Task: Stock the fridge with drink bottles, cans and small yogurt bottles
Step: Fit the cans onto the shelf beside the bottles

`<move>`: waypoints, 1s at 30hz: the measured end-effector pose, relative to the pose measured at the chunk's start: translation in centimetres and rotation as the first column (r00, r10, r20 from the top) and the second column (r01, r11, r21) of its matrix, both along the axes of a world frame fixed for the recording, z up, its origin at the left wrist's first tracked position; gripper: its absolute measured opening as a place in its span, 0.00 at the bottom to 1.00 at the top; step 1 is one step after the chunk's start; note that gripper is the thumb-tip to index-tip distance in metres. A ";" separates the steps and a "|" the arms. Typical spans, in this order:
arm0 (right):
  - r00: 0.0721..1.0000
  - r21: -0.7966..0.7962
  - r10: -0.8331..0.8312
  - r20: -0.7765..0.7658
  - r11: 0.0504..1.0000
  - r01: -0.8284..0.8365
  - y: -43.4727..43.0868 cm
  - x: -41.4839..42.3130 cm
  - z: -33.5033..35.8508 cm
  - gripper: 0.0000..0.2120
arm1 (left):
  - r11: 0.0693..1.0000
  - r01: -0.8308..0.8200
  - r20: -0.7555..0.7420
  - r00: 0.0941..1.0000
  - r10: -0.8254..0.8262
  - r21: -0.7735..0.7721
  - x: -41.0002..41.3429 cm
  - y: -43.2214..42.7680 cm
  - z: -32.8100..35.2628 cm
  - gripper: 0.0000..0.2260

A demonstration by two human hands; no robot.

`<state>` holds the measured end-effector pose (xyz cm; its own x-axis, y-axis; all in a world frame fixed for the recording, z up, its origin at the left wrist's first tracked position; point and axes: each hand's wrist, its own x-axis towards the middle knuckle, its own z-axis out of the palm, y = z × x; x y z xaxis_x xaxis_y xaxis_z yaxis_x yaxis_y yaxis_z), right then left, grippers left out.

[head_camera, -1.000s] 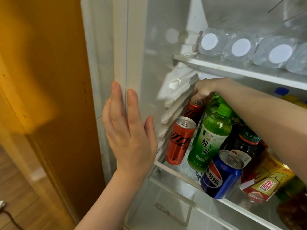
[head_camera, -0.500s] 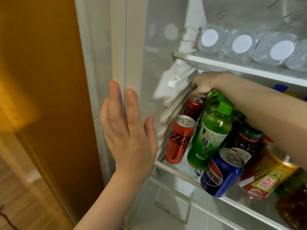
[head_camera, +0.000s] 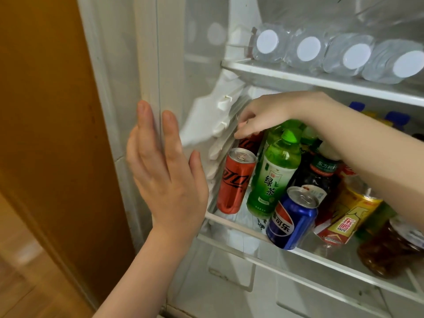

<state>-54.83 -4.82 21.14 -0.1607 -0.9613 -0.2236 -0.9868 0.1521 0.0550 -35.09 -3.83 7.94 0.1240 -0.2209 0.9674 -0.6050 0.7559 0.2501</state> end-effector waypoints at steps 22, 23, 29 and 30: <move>0.986 0.066 0.011 -0.164 0.998 0.000 -0.1 0.9 -0.7 0.30 | 0.999 0.010 0.010 1.000 -0.010 -0.050 0.2 -0.4 -0.2 0.23; 0.982 0.057 0.002 -0.190 0.998 0.009 -0.5 0.7 -0.5 0.30 | 0.999 0.006 0.008 1.000 -0.006 -0.049 0.2 -0.4 -0.1 0.22; 0.968 0.108 -0.018 -0.251 0.993 0.046 -2.9 -0.9 -1.2 0.28 | 1.000 0.006 -0.006 1.000 -0.006 -0.012 0.1 -0.2 -0.2 0.23; 0.969 0.121 -0.010 -0.247 0.992 0.041 -3.2 -1.1 -1.5 0.28 | 1.000 0.009 -0.008 1.000 -0.009 -0.012 0.1 -0.2 -0.2 0.22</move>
<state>-55.98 -8.00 19.65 -0.2497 -0.9233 -0.2919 -0.9364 0.1535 0.3156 -35.02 -4.05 7.75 0.1302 -0.2106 0.9689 -0.5961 0.7642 0.2462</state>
